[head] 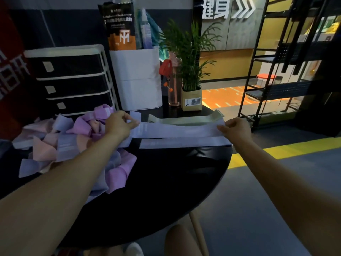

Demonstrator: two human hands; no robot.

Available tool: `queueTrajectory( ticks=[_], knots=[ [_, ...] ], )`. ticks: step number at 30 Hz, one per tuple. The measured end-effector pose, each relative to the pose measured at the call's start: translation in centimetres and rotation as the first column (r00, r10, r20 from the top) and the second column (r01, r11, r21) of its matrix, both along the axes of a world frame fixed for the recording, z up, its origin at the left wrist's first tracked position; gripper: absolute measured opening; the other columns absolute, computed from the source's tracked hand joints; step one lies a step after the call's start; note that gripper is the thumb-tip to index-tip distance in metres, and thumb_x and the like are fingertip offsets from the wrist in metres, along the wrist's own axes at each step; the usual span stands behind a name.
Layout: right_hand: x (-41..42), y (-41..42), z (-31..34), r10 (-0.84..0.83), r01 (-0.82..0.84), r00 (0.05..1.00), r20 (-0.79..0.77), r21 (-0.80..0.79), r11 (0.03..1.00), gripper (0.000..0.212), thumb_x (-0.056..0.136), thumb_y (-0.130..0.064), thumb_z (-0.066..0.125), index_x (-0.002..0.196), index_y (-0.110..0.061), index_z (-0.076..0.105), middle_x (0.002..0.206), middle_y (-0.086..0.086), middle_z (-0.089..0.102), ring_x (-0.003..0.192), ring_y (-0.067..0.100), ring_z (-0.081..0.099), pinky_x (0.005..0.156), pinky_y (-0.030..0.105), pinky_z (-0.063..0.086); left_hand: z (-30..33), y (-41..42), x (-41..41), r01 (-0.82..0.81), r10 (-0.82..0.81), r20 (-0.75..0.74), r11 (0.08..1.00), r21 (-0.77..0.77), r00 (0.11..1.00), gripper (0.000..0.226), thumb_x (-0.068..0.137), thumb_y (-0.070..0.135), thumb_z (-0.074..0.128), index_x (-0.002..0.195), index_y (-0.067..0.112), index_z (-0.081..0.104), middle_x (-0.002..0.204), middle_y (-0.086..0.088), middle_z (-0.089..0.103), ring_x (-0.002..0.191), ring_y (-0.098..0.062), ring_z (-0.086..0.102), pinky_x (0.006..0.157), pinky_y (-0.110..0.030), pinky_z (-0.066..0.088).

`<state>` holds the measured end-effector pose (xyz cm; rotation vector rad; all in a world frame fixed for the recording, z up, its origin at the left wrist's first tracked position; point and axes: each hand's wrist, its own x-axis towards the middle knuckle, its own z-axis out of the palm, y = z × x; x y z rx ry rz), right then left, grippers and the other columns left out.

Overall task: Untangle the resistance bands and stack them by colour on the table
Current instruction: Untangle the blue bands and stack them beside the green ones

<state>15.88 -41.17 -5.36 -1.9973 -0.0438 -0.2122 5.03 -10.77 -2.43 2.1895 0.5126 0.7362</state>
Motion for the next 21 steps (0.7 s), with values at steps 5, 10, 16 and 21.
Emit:
queueTrajectory(
  ticks=[5,10,16,21],
  knots=[
    [1.0,-0.8,-1.2,-0.070,0.071,0.997,0.020,-0.044,0.996,0.024,0.083,-0.018,0.069,0.097,-0.001,0.061,0.094,0.011,0.061,0.085,0.024,0.055,0.073,0.034,0.042,-1.4,-1.3,1.7,0.056,-0.056,0.009,0.998,-0.038,0.998,0.016,0.077,0.009,0.074,0.076,0.009,0.059,0.063,0.002,0.047,0.063,-0.015,0.042,0.055,-0.016,0.033],
    [1.7,-0.8,-2.4,-0.114,0.117,0.993,0.038,-0.096,0.988,0.020,0.086,-0.014,0.063,0.100,0.001,0.061,0.096,0.017,0.063,0.084,0.024,0.053,0.068,0.026,0.034,-2.6,-2.1,3.3,0.039,-0.038,-0.028,0.999,0.025,0.999,0.013,0.078,0.009,0.073,0.080,0.008,0.060,0.062,0.005,0.044,0.068,-0.018,0.044,0.061,-0.025,0.033],
    [1.9,-0.5,-3.7,-0.105,0.109,0.994,0.036,-0.122,0.986,0.016,0.086,-0.010,0.063,0.095,0.003,0.059,0.087,0.016,0.056,0.081,0.024,0.051,0.068,0.027,0.032,-4.1,-1.8,4.4,0.059,-0.049,-0.119,0.995,0.080,0.992,0.012,0.080,0.010,0.072,0.081,0.007,0.060,0.062,0.005,0.043,0.066,-0.018,0.043,0.051,-0.020,0.030],
    [1.7,-0.6,-4.4,-0.113,0.118,0.992,0.049,-0.130,0.984,0.012,0.085,-0.006,0.060,0.093,0.003,0.059,0.086,0.013,0.053,0.081,0.024,0.048,0.068,0.028,0.032,-4.9,-1.5,4.7,0.084,-0.062,-0.198,0.991,0.101,0.978,0.012,0.082,0.010,0.070,0.081,0.009,0.058,0.065,0.002,0.046,0.061,-0.015,0.044,0.054,-0.027,0.033]
  ],
)
